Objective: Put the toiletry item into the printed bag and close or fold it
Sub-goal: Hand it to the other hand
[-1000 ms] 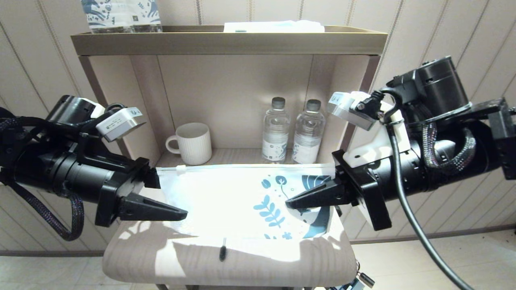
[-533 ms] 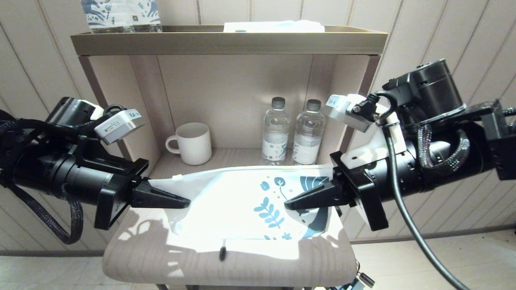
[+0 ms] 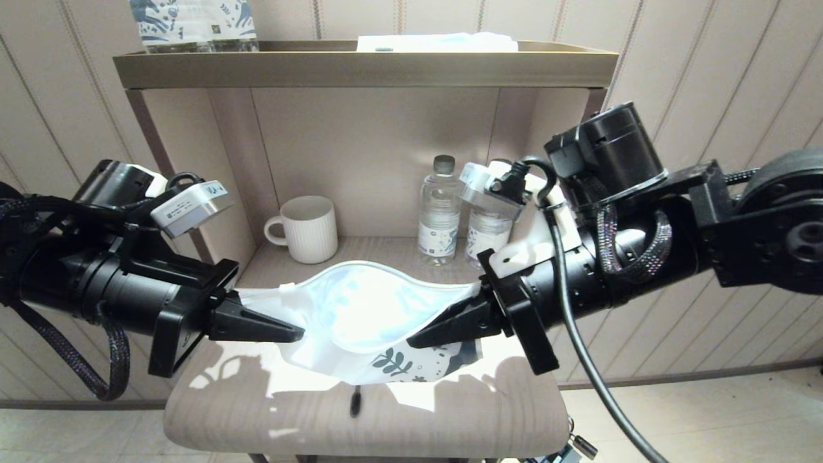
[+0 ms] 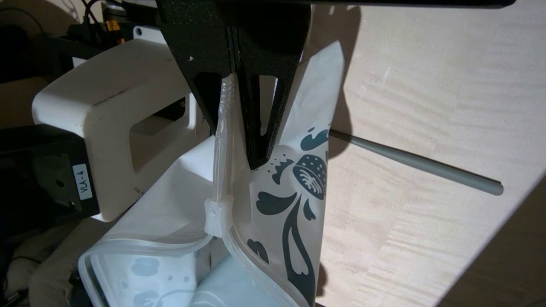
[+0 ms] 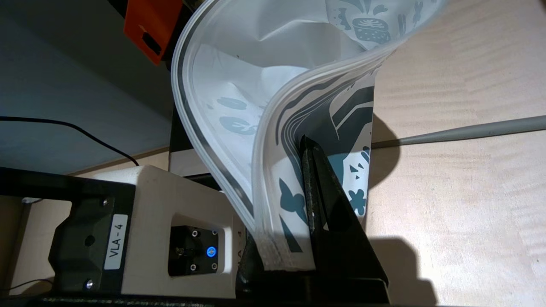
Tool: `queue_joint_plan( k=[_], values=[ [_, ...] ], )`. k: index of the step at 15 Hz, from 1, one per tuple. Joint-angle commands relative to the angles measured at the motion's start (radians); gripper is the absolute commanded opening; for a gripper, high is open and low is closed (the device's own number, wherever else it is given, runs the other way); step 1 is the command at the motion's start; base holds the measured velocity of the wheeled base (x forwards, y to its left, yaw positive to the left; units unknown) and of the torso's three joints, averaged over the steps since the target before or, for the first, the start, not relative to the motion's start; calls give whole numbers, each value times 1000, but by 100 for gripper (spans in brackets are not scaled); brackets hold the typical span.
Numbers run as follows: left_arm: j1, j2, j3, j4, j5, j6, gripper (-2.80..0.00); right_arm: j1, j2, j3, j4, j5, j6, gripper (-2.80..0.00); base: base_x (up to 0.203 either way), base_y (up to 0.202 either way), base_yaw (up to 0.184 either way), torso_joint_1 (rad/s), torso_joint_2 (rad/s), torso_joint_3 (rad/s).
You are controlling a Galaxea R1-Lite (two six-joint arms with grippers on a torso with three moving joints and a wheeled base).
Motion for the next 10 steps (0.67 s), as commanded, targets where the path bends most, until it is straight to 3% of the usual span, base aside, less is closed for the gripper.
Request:
queue_joint_plan(
  k=[1,5,10],
  values=[
    [-1,-7,0,3,-7,4,-280,18,71,-31,2,3,1,-280,0,0,0,0,0,0],
    [-13,-10,3,3,-7,2,-280,51,181,-132,3,-2,30,-280,0,0,0,0,0,0],
    [-12,-8,-7,2,0,0,-280,43,149,-103,3,-29,30,-280,0,0,0,0,0,0]
  ],
)
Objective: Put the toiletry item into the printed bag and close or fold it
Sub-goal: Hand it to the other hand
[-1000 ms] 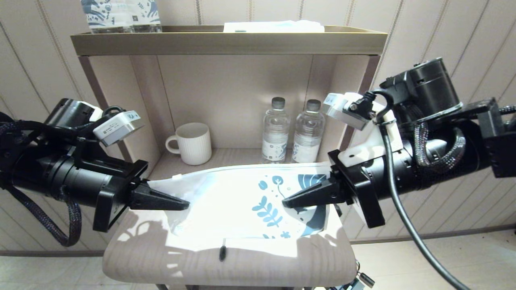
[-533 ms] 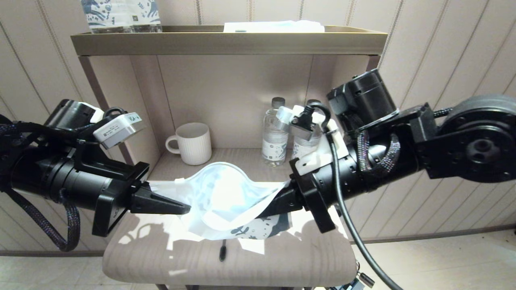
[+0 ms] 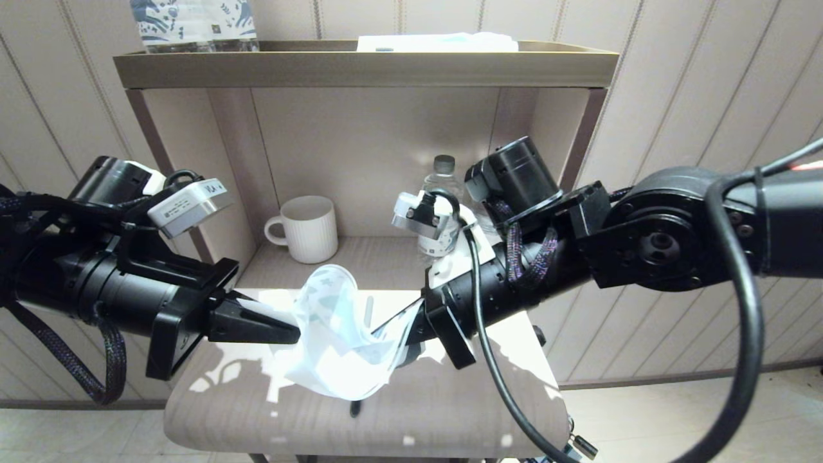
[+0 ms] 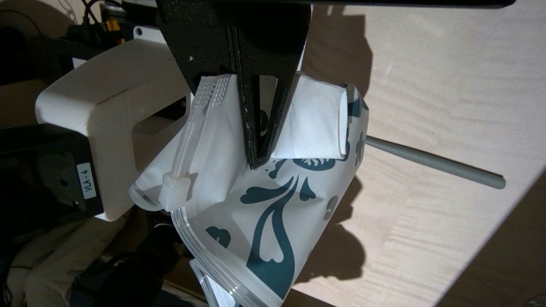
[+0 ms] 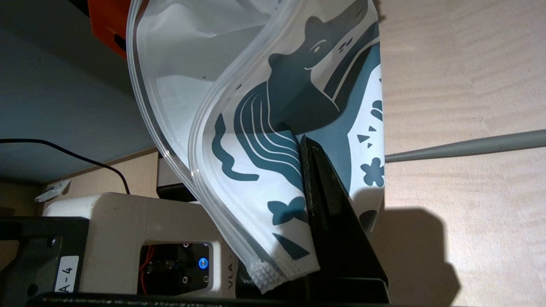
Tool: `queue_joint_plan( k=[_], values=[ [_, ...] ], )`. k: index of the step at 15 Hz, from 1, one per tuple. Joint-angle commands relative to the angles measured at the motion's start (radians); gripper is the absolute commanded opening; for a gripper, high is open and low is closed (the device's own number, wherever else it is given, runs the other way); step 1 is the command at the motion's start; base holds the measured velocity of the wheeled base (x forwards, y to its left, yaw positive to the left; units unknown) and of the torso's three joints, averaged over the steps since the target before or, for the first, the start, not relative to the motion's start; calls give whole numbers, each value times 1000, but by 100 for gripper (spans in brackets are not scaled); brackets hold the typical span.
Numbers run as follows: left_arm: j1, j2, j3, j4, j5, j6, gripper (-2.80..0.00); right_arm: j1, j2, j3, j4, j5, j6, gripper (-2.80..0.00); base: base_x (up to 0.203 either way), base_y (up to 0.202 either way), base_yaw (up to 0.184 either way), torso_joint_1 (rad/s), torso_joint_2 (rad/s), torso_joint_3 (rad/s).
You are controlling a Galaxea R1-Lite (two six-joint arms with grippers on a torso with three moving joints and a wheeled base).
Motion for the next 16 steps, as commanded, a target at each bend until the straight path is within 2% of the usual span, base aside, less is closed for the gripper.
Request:
queue_joint_plan(
  k=[1,3,5,6,8,12,16],
  values=[
    [0,0,-7,4,-7,0,-280,-7,-41,35,1,-3,-2,-280,0,0,0,0,0,0],
    [-2,-2,-10,5,1,-6,-280,-28,-94,81,0,-42,-3,-280,0,0,0,0,0,0],
    [-27,0,-23,8,77,-35,-280,-38,-124,107,0,-70,-1,-280,0,0,0,0,0,0],
    [-39,0,-34,6,115,-73,-280,-42,-132,114,2,-77,-1,-280,0,0,0,0,0,0],
    [-43,0,-56,4,130,-142,-280,-55,-142,115,2,-118,7,-280,0,0,0,0,0,0],
    [-48,18,-59,2,138,-148,-280,-32,-132,50,3,-132,60,-280,0,0,0,0,0,0],
    [-53,27,-58,-18,140,-144,-280,-19,-106,46,-2,-145,60,-280,0,0,0,0,0,0]
  ],
)
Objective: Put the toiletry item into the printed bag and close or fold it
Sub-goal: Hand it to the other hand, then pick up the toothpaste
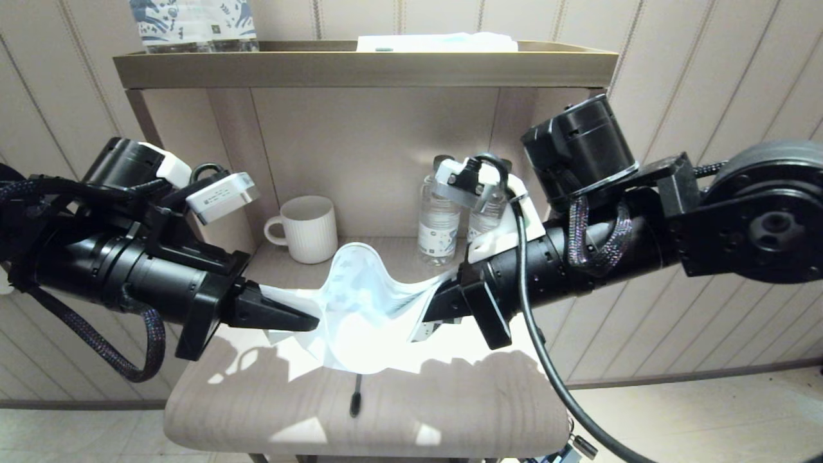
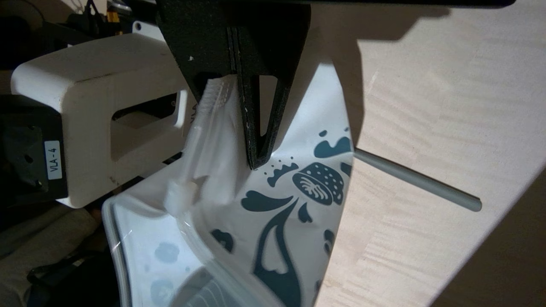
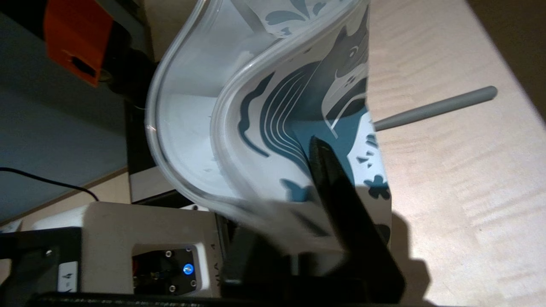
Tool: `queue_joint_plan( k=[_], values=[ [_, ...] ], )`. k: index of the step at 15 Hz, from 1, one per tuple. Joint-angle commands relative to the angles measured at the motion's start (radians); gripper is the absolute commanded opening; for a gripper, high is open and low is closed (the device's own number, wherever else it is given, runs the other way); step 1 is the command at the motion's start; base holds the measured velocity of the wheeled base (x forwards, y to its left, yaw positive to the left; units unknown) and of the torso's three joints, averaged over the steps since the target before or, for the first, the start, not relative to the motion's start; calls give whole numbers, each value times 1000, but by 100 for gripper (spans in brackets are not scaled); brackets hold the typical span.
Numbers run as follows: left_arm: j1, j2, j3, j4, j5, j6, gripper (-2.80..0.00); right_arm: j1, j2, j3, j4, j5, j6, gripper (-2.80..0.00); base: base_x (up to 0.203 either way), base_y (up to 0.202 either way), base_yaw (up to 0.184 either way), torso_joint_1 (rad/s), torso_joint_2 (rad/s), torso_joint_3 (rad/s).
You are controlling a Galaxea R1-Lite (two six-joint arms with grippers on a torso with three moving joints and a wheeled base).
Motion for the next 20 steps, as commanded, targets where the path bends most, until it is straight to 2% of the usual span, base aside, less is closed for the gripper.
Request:
queue_joint_plan(
  k=[1,3,10,14,20],
  values=[
    [0,8,7,-3,-6,3,-280,3,19,2,-2,-36,-2,0,0,0,0,0,0,0],
    [0,5,8,-3,-7,1,-280,11,41,-7,-22,-89,4,0,0,0,0,0,0,0],
    [25,9,6,-38,-3,6,-280,-25,-17,79,-22,-89,-7,0,0,0,0,0,0,0],
    [84,-2,4,-53,-7,4,-280,-114,-102,158,-23,-88,-5,0,0,0,0,0,0,0],
    [202,-39,-9,-55,-3,-2,-280,-121,-154,240,-27,-89,-7,0,0,0,0,0,0,0]
  ],
)
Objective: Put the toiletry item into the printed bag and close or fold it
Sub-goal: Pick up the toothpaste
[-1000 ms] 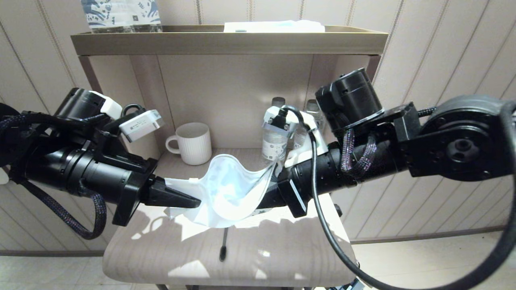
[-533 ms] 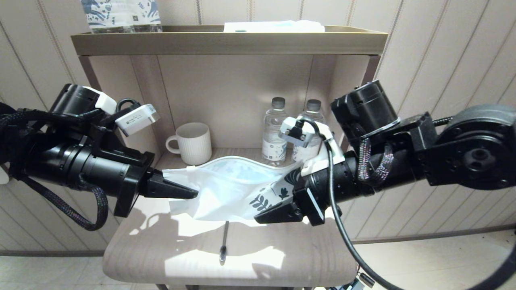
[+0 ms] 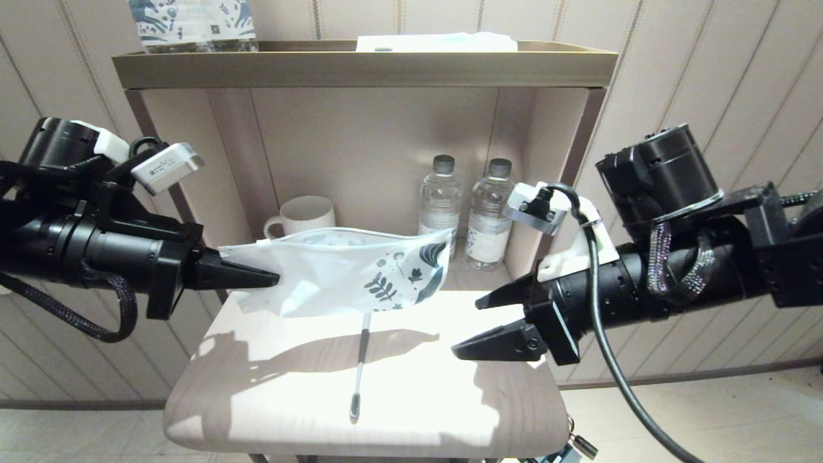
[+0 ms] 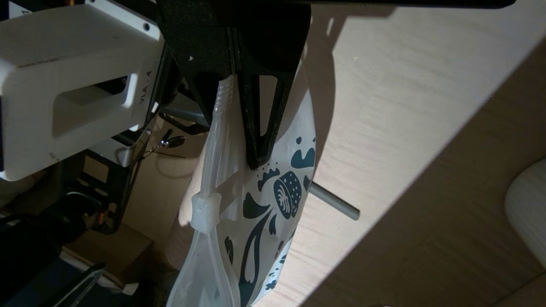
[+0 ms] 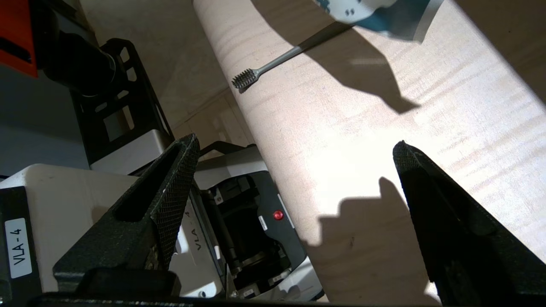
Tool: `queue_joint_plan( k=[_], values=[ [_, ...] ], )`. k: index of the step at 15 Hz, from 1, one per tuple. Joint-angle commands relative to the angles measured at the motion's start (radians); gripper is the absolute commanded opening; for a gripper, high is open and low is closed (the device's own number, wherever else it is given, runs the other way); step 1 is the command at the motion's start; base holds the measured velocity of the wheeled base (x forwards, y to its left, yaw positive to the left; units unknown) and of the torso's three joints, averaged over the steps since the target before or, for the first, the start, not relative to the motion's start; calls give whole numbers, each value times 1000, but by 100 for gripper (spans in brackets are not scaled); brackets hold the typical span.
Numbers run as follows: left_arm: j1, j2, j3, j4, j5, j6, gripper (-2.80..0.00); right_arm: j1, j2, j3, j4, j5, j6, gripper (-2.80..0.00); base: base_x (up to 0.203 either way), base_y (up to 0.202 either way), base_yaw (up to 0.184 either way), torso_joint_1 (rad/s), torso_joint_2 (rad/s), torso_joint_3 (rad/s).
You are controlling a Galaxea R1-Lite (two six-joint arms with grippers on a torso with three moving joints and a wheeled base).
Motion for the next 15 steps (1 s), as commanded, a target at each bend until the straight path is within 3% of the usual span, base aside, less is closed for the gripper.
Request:
queue_joint_plan(
  k=[1,4,8,10,13,15],
  values=[
    [34,-18,-1,3,-4,3,-280,3,-5,13,0,2,-2,0,0,0,0,0,0,0],
    [79,-39,-10,12,30,-8,-280,1,-7,11,2,-11,7,0,0,0,0,0,0,0],
    [79,-81,-15,10,120,-76,-280,7,11,14,2,-81,13,0,0,0,0,0,0,0],
    [79,-101,-21,6,154,-142,-280,34,29,21,6,-135,18,0,0,0,0,0,0,0],
    [81,-115,-10,3,198,-173,-280,114,87,-39,7,-302,153,0,0,0,0,0,0,0],
    [84,-125,-6,3,208,-206,-280,165,171,-112,15,-481,248,0,0,0,0,0,0,0]
  ],
)
